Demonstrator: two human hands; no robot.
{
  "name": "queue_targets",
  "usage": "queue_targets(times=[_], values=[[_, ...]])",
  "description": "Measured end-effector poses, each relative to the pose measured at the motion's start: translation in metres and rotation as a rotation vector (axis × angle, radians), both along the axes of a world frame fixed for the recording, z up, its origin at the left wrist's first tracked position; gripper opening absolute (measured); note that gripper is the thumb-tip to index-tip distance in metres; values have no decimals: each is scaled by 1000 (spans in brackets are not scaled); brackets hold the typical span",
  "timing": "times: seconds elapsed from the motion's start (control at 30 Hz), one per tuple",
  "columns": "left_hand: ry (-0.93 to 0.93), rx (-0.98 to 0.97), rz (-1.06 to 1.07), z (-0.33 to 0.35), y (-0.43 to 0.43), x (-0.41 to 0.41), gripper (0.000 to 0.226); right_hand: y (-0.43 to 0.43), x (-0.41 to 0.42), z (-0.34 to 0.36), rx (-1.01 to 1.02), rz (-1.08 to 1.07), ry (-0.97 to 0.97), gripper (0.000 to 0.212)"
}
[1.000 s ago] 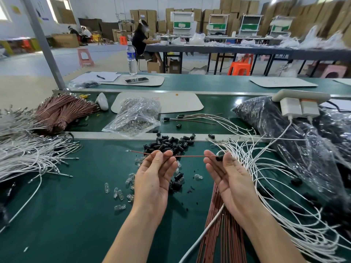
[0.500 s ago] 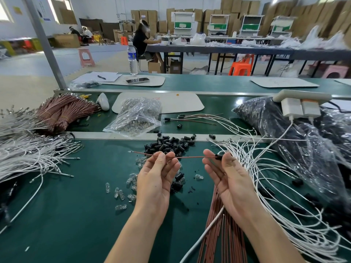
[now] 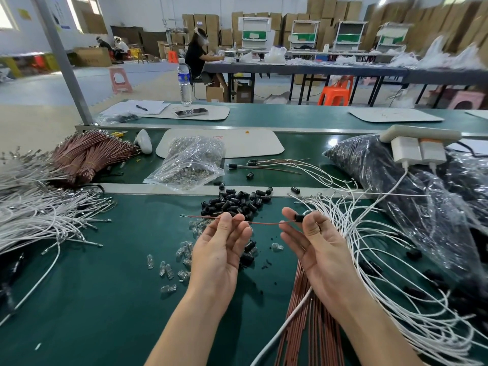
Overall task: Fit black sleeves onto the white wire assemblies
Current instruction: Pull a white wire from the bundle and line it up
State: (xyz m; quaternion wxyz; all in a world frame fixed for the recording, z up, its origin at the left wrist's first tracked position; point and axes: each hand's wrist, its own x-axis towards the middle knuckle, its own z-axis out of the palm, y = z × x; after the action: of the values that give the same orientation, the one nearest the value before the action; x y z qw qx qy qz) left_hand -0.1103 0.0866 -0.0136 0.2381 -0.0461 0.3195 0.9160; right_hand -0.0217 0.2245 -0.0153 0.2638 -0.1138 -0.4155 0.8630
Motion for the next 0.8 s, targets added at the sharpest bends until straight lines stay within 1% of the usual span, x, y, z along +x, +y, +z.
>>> queue_targets(times=[0.17, 0.37, 0.53, 0.67, 0.8], values=[[-53, 5, -17, -1, 0, -2, 29, 1, 2, 3, -62, 11, 25, 18], [-107, 19, -22, -1, -1, -4, 33, 0, 2, 3, -65, 24, 31, 20], [-89, 0, -15, -1, 0, -2, 33, 0, 1, 3, -87, 13, 45, 17], [-64, 27, -62, 1, 4, 1, 33, -2, 1, 4, -98, 16, 37, 19], [67, -55, -158, -1, 10, 12, 24, -9, -1, 2, -60, 45, 24, 16]])
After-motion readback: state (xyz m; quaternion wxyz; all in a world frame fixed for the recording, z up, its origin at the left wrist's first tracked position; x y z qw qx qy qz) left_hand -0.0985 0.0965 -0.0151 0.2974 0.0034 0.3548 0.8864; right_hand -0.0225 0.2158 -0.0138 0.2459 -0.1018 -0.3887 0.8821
